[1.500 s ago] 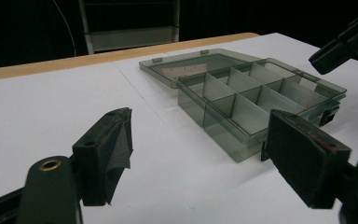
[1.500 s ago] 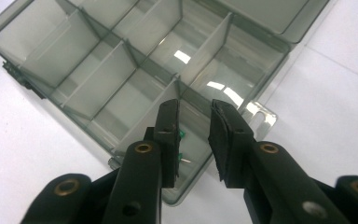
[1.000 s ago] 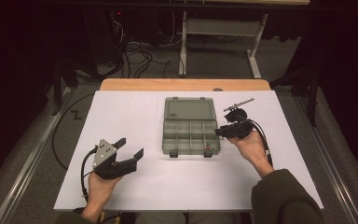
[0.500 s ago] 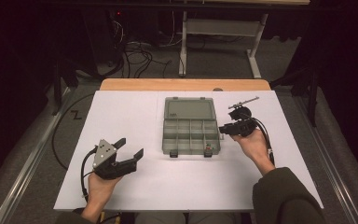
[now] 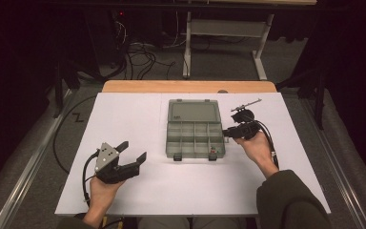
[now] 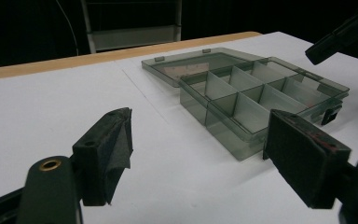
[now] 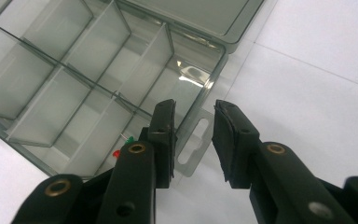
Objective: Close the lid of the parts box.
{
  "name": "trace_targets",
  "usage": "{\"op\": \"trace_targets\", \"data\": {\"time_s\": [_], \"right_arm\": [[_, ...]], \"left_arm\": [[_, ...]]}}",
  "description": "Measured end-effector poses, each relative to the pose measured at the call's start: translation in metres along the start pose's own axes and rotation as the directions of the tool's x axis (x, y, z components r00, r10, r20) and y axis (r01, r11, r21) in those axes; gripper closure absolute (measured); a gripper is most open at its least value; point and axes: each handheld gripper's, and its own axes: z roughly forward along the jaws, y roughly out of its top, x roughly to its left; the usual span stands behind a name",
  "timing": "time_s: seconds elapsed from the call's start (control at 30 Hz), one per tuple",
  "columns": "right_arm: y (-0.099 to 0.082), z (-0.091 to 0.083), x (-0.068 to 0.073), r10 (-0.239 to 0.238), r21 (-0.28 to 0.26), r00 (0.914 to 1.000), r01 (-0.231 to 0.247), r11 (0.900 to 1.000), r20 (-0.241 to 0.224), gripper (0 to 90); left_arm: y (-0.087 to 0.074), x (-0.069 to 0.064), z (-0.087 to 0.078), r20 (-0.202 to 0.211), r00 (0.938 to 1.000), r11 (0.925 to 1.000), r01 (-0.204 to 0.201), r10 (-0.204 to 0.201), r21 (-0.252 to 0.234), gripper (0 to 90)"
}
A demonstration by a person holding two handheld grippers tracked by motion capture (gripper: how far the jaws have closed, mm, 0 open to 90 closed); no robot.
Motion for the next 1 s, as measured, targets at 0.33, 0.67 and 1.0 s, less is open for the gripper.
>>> {"op": "trace_targets", "data": {"time_s": [0.33, 0.67, 1.0], "right_arm": [[0.002, 0.01, -0.001, 0.029, 0.051, 0.9995, -0.028, 0.9983, -0.01, 71.9], [0.002, 0.015, 0.004, 0.039, 0.083, 0.9992, -0.038, 0.9959, -0.01, 71.5], [0.003, 0.017, 0.007, 0.04, 0.106, 0.999, -0.038, 0.9936, -0.019, 72.1]], "left_arm": [[0.001, -0.001, 0.002, -0.002, 1.0, 1.0, -0.002, 0.002, 0.005, 23.8], [0.008, -0.001, 0.007, 0.0, 1.0, 1.0, 0.005, -0.005, 0.003, 24.1], [0.023, 0.003, 0.02, 0.002, 0.9996, 0.9996, 0.027, -0.027, -0.011, 25.0]]}}
